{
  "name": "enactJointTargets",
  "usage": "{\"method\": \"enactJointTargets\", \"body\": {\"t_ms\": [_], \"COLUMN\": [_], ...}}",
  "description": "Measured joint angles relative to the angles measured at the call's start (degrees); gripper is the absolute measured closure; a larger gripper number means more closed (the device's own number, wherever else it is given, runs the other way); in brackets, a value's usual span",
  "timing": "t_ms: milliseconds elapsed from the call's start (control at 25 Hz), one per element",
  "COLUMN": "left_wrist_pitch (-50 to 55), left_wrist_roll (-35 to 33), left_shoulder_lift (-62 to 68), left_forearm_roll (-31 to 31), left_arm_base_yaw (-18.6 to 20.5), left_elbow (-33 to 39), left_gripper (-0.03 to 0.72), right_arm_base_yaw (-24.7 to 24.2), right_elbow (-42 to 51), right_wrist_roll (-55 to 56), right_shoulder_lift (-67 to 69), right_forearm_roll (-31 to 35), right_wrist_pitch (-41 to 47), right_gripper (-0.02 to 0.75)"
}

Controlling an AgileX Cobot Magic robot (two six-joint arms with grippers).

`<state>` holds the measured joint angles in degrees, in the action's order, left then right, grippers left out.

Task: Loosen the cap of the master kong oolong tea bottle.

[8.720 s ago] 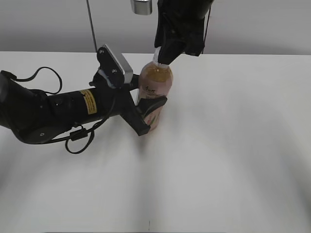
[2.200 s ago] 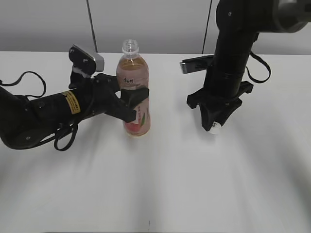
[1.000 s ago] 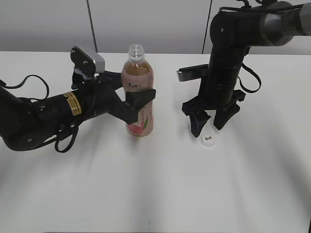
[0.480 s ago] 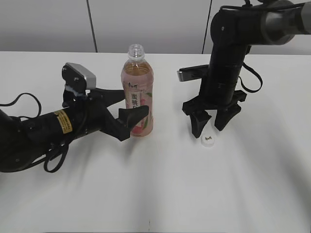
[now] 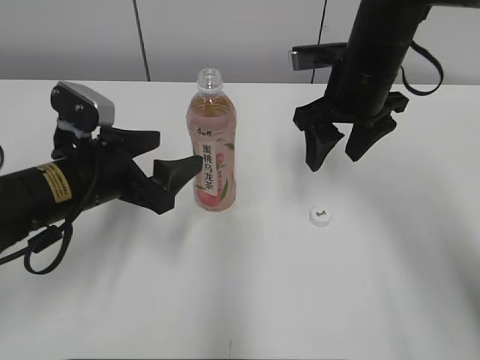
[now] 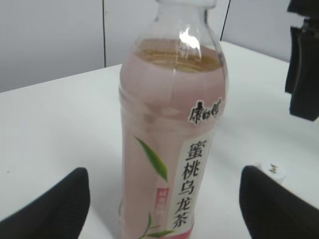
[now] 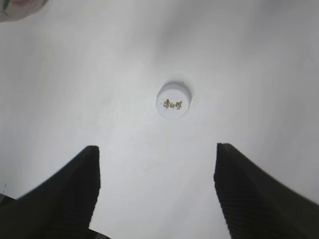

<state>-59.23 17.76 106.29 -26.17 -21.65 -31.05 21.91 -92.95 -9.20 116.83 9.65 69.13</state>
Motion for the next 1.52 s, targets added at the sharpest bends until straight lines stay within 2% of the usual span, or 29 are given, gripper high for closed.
{"method": "enactJointTargets", "body": {"t_ms": [320, 480, 680, 760, 920, 1000, 1240, 1360, 1520], "left_wrist_pitch": [24.53, 44.05, 67.65, 75.17, 89.9, 95.74, 105.25, 110.55, 115.58], "left_wrist_roll": [2.71, 5.15, 5.92, 2.62, -10.41, -12.61, -14.41, -16.63, -17.76], "left_shoulder_lift": [-20.53, -32.25, -50.33, -57.57, -68.64, -71.82, -81.68, -85.91, -89.93], "left_forearm_roll": [0.84, 1.64, 6.67, 11.3, 23.0, 26.17, 28.26, 28.29, 27.17], "left_arm_base_yaw": [0.0, 0.0, 0.0, 0.0, 0.0, 0.0, 0.0, 0.0, 0.0], "left_elbow": [0.4, 0.46, 0.46, 0.46, 0.46, 0.46, -0.43, -2.03, -1.97], "left_gripper": [0.134, 0.134, 0.133, 0.134, 0.134, 0.134, 0.137, 0.137, 0.137], "right_arm_base_yaw": [0.0, 0.0, 0.0, 0.0, 0.0, 0.0, 0.0, 0.0, 0.0], "right_elbow": [6.36, 13.87, 26.41, 32.08, 39.31, 40.82, 43.52, 47.22, 53.28], "right_wrist_roll": [6.05, 7.68, 8.62, 8.85, 9.79, 10.9, 11.83, 11.99, 11.95], "right_shoulder_lift": [-12.93, -22.22, -36.09, -41.75, -53.06, -58.16, -73.5, -80.03, -89.72], "right_forearm_roll": [-2.04, -2.04, -2.15, -2.15, -3.85, -5.21, -9.06, -12.88, -13.19], "right_wrist_pitch": [0.29, 0.29, 0.39, 0.34, -0.03, -0.03, 0.21, 0.42, 0.55], "right_gripper": [0.222, 0.224, 0.225, 0.225, 0.225, 0.226, 0.278, 0.305, 0.314]}}
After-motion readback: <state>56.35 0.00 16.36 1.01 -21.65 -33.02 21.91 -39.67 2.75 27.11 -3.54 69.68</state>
